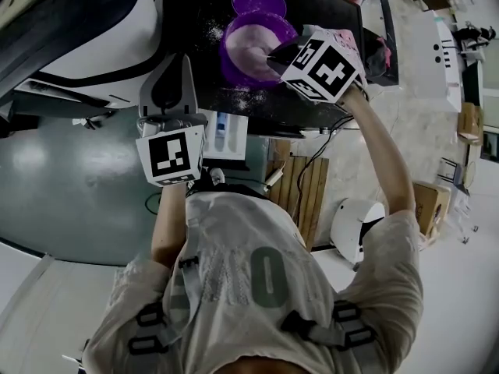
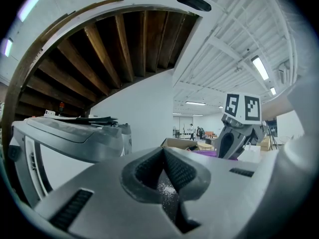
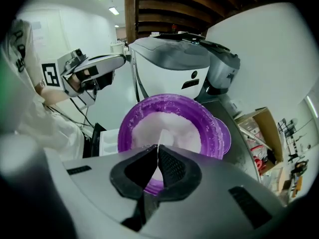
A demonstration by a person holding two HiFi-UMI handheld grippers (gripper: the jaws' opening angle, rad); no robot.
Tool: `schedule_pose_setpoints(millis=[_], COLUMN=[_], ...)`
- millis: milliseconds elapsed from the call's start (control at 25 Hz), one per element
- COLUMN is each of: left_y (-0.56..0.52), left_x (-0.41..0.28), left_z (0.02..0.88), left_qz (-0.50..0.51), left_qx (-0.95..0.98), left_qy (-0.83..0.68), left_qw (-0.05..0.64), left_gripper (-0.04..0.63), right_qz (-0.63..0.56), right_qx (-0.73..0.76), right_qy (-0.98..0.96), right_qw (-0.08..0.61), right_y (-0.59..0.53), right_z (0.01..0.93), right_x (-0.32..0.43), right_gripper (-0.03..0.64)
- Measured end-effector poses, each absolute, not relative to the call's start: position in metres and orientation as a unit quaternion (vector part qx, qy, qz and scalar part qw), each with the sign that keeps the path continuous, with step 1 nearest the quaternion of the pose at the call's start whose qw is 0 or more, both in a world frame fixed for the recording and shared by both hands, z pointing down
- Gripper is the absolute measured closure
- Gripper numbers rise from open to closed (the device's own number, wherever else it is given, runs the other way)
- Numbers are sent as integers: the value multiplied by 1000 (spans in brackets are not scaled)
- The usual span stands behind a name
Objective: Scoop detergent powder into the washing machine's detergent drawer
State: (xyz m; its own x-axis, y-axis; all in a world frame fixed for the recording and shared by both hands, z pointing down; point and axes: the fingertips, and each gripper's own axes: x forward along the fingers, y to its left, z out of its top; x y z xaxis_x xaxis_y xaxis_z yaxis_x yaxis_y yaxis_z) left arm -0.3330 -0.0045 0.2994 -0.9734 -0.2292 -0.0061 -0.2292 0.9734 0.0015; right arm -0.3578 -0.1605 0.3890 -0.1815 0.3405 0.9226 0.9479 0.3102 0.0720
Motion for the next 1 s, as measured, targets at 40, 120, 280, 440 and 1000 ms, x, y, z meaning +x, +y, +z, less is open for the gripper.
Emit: schedule_pose_setpoints(millis=[40,120,280,440,1000], left_y=[-4,-3,-1,1,-13], left_x=[-333,-333,-333,-333,-333], left_z=[300,302,305,303,288], left_qz=[2,4,5,2,-18], left_qx=[-115,-115,-115,-113,-138], left_qy=[993,993,993,994,990], left_qw=[3,1,-4,-4,-4], left_gripper=[575,575,575,575,575], right_qz=[-336,-303,-200,-85,292], right_qx=[-472,-465,-441,-423,-364], right_qy=[-685,-693,-723,-747,-756], right_qw=[442,460,492,506,459], right_y=[-159,-159,-161,-164,-187], right_z=[390,390,388,382,349], right_x=[-356,-356,-360,-367,-382], right_gripper=[606,606,606,606,606])
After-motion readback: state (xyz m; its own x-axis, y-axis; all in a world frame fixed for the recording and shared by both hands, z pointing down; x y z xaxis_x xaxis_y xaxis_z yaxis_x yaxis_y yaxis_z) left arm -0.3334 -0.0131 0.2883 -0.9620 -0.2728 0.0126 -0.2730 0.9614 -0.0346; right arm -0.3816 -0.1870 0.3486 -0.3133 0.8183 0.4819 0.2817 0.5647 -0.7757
